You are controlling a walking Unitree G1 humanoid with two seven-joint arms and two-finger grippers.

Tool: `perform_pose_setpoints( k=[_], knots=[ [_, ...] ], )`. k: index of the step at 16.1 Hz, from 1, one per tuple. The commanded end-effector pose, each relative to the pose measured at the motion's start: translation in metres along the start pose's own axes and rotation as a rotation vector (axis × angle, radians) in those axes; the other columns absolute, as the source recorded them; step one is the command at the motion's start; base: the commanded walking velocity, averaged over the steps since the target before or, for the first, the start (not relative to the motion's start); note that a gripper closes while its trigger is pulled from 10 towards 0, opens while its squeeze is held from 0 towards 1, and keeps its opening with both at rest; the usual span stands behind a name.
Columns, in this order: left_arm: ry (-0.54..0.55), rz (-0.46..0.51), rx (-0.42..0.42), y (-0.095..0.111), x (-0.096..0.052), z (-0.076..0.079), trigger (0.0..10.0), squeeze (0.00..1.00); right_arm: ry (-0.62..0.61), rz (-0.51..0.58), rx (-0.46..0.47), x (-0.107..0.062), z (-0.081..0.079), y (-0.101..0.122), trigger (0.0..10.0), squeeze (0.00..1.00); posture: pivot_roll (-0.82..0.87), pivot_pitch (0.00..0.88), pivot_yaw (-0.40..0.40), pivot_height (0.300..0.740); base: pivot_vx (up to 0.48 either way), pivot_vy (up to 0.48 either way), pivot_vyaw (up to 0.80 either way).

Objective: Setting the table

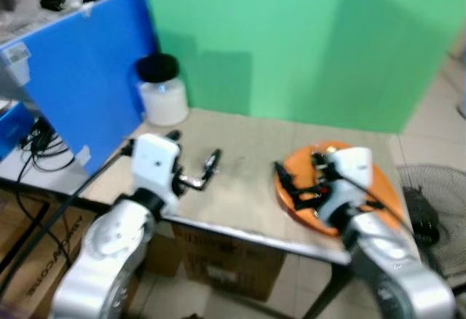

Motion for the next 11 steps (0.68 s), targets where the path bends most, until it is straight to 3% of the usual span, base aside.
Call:
perform_pose_setpoints(
  k=[1, 5, 7, 8, 9, 10, 11],
  knots=[
    [-0.007, 0.002, 0.000, 0.001, 0.002, 0.002, 10.0, 1.00, -0.035, -0.021, -0.015, -0.002, 0.008, -0.002, 10.0, 0.00, 0.13, 0.000, 0.018, 0.740, 0.289, 0.000, 0.00],
    [-0.059, -0.016, 0.010, -0.001, 0.003, 0.006, 10.0, 1.00, -0.063, -0.050, -0.023, 0.000, 0.012, -0.003, 10.0, 0.00, 0.13, 0.000, 0.030, 0.740, 0.071, 0.000, 0.00],
    [-0.183, -0.060, 0.038, -0.006, 0.003, 0.018, 10.0, 1.00, -0.076, -0.138, -0.018, 0.003, 0.015, -0.011, 10.0, 0.00, 0.12, 0.000, 0.034, 0.740, 0.000, 0.000, 0.00],
    [-0.217, -0.068, 0.044, -0.007, 0.004, 0.021, 10.0, 0.94, -0.076, -0.174, -0.017, 0.005, 0.016, -0.015, 10.0, 0.00, 0.12, 0.000, 0.034, 0.740, 0.000, 0.000, 0.00],
    [-0.315, -0.102, 0.040, -0.011, 0.003, 0.030, 10.0, 0.25, -0.095, -0.294, -0.022, 0.009, 0.022, -0.028, 10.0, 0.00, 0.11, 0.000, 0.045, 0.740, 0.000, 0.000, 0.00],
    [-0.362, -0.125, 0.037, -0.014, 0.002, 0.035, 10.0, 0.00, -0.123, -0.343, -0.010, 0.012, 0.027, -0.033, 10.0, 0.00, 0.10, 0.000, 0.047, 0.740, 0.000, 0.000, 0.00],
    [-0.375, -0.131, 0.036, -0.014, 0.002, 0.037, 10.0, 0.00, -0.130, -0.357, -0.008, 0.013, 0.028, -0.034, 10.0, 0.00, 0.10, 0.000, 0.047, 0.740, 0.000, 0.000, 0.00]
  ],
)
Point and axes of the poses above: a point about 5 cm out from each wrist's last joint towards the gripper, its own x axis pointing out of the wrist towards the gripper, its own y axis along the axis of the wrist's last joint, z = x × y, the point moved 2 cm from there along x, pointing out of the wrist towards the gripper, and after that the axes turned 6 degrees about -x, right-handed, at the moved point
